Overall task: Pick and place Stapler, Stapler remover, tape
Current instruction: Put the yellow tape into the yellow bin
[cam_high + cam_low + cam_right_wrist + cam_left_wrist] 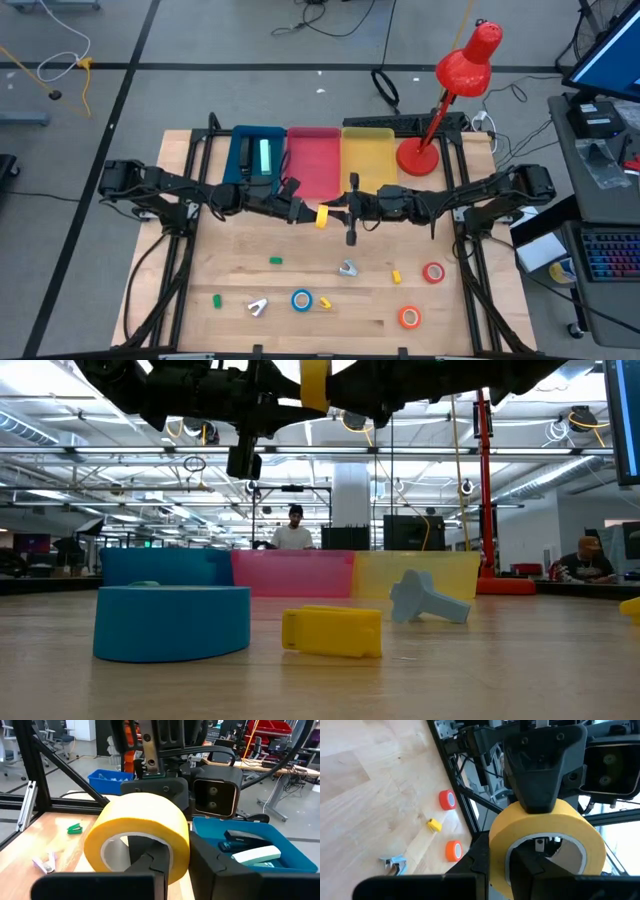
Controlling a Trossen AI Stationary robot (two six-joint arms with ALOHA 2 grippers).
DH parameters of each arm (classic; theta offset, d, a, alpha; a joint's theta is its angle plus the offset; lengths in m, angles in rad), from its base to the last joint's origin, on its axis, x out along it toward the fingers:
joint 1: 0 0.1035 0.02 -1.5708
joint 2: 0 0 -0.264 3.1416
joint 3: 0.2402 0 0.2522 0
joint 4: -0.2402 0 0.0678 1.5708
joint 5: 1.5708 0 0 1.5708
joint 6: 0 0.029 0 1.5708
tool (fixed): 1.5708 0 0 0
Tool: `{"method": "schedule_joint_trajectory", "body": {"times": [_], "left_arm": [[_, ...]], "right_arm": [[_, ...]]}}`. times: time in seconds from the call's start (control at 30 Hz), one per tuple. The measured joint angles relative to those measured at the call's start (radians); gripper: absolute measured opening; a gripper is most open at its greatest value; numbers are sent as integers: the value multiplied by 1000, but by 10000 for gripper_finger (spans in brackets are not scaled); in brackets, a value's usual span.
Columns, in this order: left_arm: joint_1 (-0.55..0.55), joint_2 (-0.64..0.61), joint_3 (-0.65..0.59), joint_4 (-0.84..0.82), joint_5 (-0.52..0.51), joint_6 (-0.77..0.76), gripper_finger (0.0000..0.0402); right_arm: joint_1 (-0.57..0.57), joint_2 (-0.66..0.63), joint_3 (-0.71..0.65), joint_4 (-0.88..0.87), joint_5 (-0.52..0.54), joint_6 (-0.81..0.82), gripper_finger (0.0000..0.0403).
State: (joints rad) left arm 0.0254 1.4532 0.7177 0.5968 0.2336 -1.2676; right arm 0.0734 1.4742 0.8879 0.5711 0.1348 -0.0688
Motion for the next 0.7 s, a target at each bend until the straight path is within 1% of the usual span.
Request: {"method": "schedule_joint_trajectory", "body": {"times": [0.07,0.23,0.33,0.5,0.7], "left_arm": [[0,0,0,0,1,13,56],[-2,0,0,-6,12,36,120],[-1,0,0,-5,11,40,145],[-1,0,0,-5,10,128,171],[-1,0,0,-10,7,239,185]], "right_arm": [[0,0,0,0,-2,2,34],[0,0,-1,-10,-5,7,34],[0,0,-1,-29,-5,30,34],[0,-1,-1,-47,-5,43,34],[0,-1,-1,-57,-1,41,34]]}}
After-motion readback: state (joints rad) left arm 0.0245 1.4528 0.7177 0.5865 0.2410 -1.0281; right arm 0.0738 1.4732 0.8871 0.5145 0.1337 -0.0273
